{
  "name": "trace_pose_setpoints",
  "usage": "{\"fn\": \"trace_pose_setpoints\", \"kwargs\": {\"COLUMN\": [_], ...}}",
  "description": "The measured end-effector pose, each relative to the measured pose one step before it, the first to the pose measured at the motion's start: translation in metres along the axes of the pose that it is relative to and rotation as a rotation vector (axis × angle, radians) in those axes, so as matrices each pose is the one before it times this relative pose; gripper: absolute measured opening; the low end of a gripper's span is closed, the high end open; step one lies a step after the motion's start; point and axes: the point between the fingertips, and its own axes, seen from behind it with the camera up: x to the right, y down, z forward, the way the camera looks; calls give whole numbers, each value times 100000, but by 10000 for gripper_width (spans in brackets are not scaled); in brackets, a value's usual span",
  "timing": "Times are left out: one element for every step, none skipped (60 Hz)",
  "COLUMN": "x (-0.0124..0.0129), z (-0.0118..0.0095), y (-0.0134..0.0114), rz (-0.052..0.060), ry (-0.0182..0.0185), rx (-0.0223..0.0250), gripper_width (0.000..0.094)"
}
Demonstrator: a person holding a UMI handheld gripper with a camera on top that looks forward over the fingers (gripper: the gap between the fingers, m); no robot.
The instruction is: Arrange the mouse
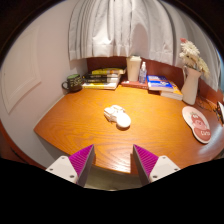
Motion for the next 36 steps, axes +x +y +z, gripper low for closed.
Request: {"fn": "trace_pose_setpoints", "kwargs": {"x": [124, 113, 90, 90, 74, 93, 102, 121, 100, 106, 61, 62, 44, 61, 67, 99, 162, 95, 14, 49, 56, 221, 137, -16, 44, 129, 142, 141, 100, 86, 38, 37, 31, 114, 84, 91], "z": [532, 535, 524, 535, 499, 503, 501, 488, 485, 467, 445, 411, 433, 422, 387, 277, 353, 365, 298, 289, 354, 299, 306, 278, 290, 264, 264, 259, 260, 272, 403, 130, 244, 259, 248, 228], "y": [-229, -229, -228, -212, -225, -192, -227, -220, -205, -160, -146, -147, -172, -198, -240, -303, -433, -259, -290, -334, -308, -333, -323, -262, -264, -250, -308, -288, -299, -263, -171, -319, -263, -271, -224, -233], "rz": [102, 149, 320, 382, 482, 519, 484, 463, 475, 515, 519, 505, 445, 419, 385, 431, 108, 271, 564, 768, 708, 515, 502, 361, 381, 272, 266, 327, 427, 449, 526, 524, 607, 624, 637, 625], "ry": [614, 610, 573, 477, 460, 483, 625, 693, 687, 721, 686, 619, 631, 577, 587, 892, 1014, 730, 366, 403, 465, 345, 765, 284, 224, 610, 698, 682, 605, 541, 345, 700, 383, 299, 350, 426], "rx": [-553, -476, -546, -571, -594, -539, -470, -421, -425, -508, -579, -628, -582, -450, -332, -277, 486, -16, -234, 47, 120, -312, 41, -175, -150, -241, -74, -97, 32, 6, 932, -784, -24, 91, -34, 7], "gripper_width": [770, 769, 768, 768, 771, 769, 769, 769, 770, 769, 769, 769, 770, 771, 771, 774, 774, 775, 776, 776, 779, 779, 779, 785, 786, 783, 784, 785, 784, 781, 782, 781, 780, 779, 779, 779]}}
